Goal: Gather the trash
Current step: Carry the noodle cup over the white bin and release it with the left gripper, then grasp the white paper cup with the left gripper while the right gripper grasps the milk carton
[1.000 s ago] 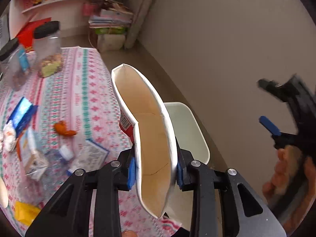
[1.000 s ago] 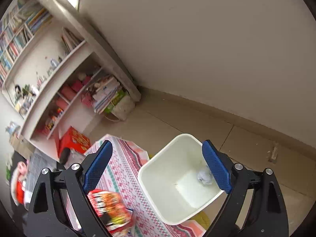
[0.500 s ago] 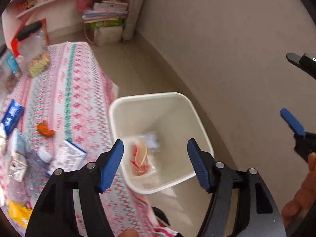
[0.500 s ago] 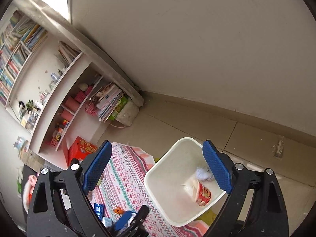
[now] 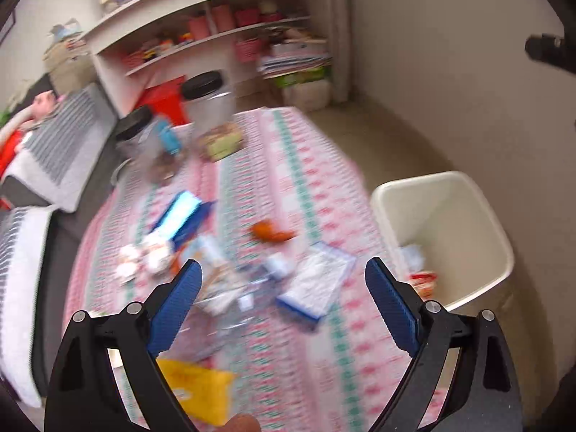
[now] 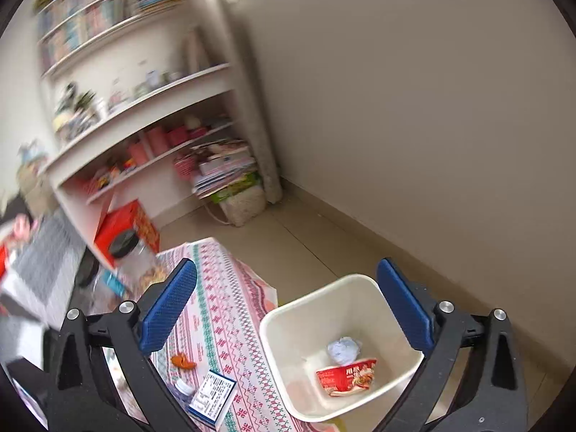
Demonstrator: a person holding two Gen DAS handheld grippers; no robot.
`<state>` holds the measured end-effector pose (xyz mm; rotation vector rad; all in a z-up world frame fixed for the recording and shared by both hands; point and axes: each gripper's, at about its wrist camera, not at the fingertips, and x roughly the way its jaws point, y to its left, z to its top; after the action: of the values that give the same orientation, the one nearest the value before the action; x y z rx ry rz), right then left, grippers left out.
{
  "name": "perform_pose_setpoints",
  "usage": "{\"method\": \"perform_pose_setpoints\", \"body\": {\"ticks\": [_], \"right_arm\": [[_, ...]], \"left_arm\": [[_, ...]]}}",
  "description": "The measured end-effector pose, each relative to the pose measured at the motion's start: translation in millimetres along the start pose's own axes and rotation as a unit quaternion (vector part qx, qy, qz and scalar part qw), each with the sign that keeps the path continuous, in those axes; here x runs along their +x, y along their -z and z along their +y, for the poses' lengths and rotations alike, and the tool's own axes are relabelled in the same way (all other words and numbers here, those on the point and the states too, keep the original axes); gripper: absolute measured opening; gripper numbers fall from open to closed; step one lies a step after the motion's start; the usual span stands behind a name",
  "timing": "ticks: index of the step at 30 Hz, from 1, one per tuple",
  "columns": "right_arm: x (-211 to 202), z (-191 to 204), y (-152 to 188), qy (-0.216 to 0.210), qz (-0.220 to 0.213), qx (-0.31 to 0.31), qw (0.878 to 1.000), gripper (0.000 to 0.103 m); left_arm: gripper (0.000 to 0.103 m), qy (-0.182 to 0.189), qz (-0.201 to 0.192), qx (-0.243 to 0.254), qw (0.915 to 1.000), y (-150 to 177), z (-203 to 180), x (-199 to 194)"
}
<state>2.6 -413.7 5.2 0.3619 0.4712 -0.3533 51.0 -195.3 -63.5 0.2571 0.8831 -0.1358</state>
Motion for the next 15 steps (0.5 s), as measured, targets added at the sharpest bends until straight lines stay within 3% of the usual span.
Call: {"method": "perform_pose_setpoints", "body": {"ticks": [8, 11, 15], "right_arm": [[5, 66, 28, -0.062, 0.039, -0.075, 0.994, 0.096], [7, 88, 41, -0.083, 0.062, -0.100, 0.990, 0.096], [11, 114, 64, -0.102, 0.103, -0.138, 0.980, 0.096]], "left_arm": [[0.090, -0.063, 0.041, -0.069, 0.9948, 34, 99, 5], [0.089, -0.076, 0.072, -0.117, 0.9876, 47, 141, 14], [0.089, -0.088, 0.119, -0.201, 0.9683, 71, 203, 28]]}}
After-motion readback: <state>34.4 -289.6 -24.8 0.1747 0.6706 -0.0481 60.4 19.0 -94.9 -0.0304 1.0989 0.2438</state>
